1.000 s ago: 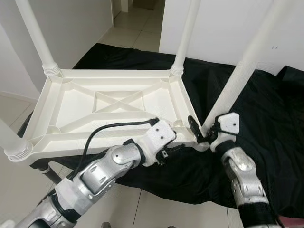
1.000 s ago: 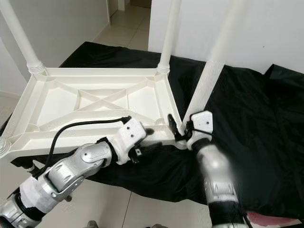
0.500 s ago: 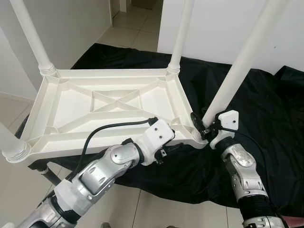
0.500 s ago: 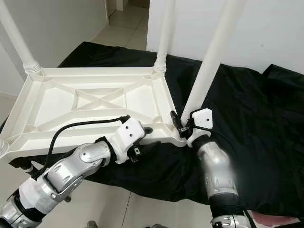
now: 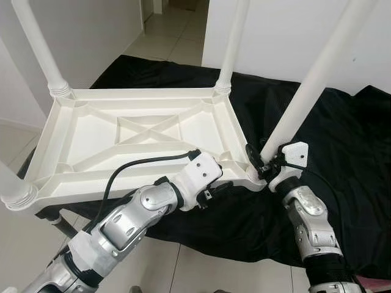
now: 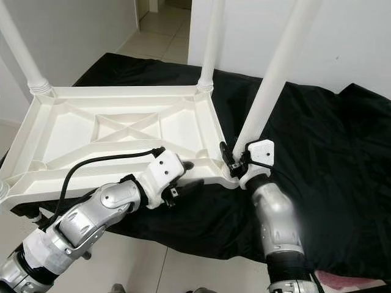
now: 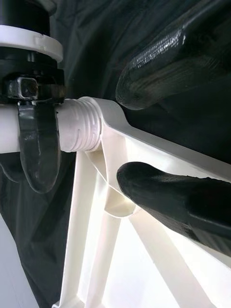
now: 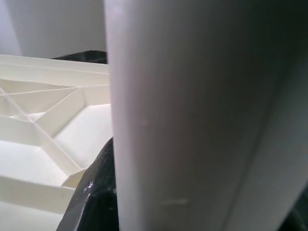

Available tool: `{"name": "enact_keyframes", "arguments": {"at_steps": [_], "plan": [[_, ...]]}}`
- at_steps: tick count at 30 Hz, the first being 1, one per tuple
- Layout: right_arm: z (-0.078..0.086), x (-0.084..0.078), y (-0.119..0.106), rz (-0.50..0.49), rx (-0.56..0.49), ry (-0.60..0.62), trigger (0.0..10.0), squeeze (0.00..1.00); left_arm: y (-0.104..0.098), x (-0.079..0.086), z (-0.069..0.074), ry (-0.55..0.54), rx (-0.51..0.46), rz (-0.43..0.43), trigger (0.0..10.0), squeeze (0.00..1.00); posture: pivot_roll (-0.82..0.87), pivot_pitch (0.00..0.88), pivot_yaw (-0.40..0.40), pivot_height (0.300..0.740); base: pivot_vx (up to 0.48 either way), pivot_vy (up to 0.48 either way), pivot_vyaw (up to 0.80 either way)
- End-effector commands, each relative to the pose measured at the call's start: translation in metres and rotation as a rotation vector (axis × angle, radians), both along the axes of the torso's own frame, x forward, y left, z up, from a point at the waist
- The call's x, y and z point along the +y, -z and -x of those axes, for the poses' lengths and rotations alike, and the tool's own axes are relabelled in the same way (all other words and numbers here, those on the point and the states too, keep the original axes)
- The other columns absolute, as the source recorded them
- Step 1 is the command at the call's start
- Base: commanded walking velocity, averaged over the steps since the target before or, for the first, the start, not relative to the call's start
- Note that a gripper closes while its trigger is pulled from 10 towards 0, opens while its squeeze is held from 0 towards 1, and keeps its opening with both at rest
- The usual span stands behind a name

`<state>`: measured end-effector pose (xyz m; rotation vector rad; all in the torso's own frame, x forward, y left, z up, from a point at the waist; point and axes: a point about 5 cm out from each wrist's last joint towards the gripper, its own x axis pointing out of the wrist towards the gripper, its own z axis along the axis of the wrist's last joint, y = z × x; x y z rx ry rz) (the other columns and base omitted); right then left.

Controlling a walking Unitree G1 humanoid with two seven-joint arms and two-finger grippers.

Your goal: Building children table

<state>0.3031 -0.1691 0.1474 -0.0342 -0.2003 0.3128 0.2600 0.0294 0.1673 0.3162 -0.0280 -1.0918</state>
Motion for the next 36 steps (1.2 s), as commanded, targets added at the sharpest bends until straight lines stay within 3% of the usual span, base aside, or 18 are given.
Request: {"name": "enact_keyframes", "arguments": {"at_steps": [1, 6, 8, 11, 13, 18, 30, 31, 32, 33, 36], "plan": [[0.003, 0.010, 0.016, 0.001, 0.091, 0.001, 10.0, 0.00, 0.004, -0.001, 0.002, 0.049, 0.021, -0.024, 10.0, 0.00, 0.00, 0.099, -0.041, 0.740, 0.000, 0.000, 0.00], [0.007, 0.015, 0.018, -0.045, 0.128, 0.142, 10.0, 0.00, 0.005, 0.000, 0.001, 0.045, 0.017, -0.029, 10.0, 0.00, -0.01, 0.096, -0.043, 0.740, 0.000, 0.000, 0.00], [0.011, 0.017, 0.019, -0.085, 0.145, 0.278, 10.0, 0.00, 0.005, -0.001, 0.000, 0.044, 0.015, -0.028, 10.0, 0.00, -0.01, 0.094, -0.043, 0.740, 0.000, 0.000, 0.00], [0.014, 0.019, 0.019, -0.106, 0.149, 0.341, 10.0, 0.00, 0.005, -0.001, 0.000, 0.043, 0.015, -0.026, 10.0, 0.00, -0.02, 0.093, -0.041, 0.740, 0.000, 0.000, 0.00], [0.018, 0.028, 0.019, -0.146, 0.162, 0.418, 10.0, 0.00, 0.005, -0.002, -0.002, 0.045, 0.010, -0.027, 10.0, 0.00, -0.03, 0.091, -0.037, 0.740, 0.000, 0.000, 0.00], [0.019, 0.034, 0.017, -0.158, 0.174, 0.434, 10.0, 0.00, 0.004, -0.003, -0.003, 0.049, 0.005, -0.027, 10.0, 0.00, -0.03, 0.090, -0.038, 0.740, 0.000, 0.000, 0.00], [0.021, 0.031, 0.014, -0.152, 0.176, 0.471, 10.0, 0.00, 0.004, -0.004, -0.004, 0.050, -0.002, -0.024, 10.0, 0.00, -0.04, 0.089, -0.039, 0.740, 0.000, 0.000, 0.00], [0.021, 0.031, 0.012, -0.161, 0.170, 0.465, 10.0, 0.93, 0.004, -0.004, -0.005, 0.050, -0.003, -0.024, 10.0, 0.00, -0.03, 0.090, -0.039, 0.740, 0.000, 0.000, 0.00], [0.021, 0.031, 0.012, -0.161, 0.170, 0.465, 10.0, 0.93, 0.004, -0.004, -0.005, 0.050, -0.003, -0.024, 10.0, 0.00, -0.03, 0.090, -0.039, 0.740, 0.000, 0.000, 0.00], [0.021, 0.032, 0.010, -0.174, 0.152, 0.452, 10.0, 1.00, 0.003, -0.004, -0.005, 0.050, -0.004, -0.023, 10.0, 0.00, -0.03, 0.092, -0.039, 0.740, 0.000, 0.000, 0.00], [0.021, 0.031, 0.006, -0.192, 0.125, 0.440, 10.0, 1.00, 0.003, -0.004, -0.005, 0.049, -0.004, -0.023, 10.0, 0.00, -0.03, 0.094, -0.039, 0.740, 0.000, 0.000, 0.00]]}}
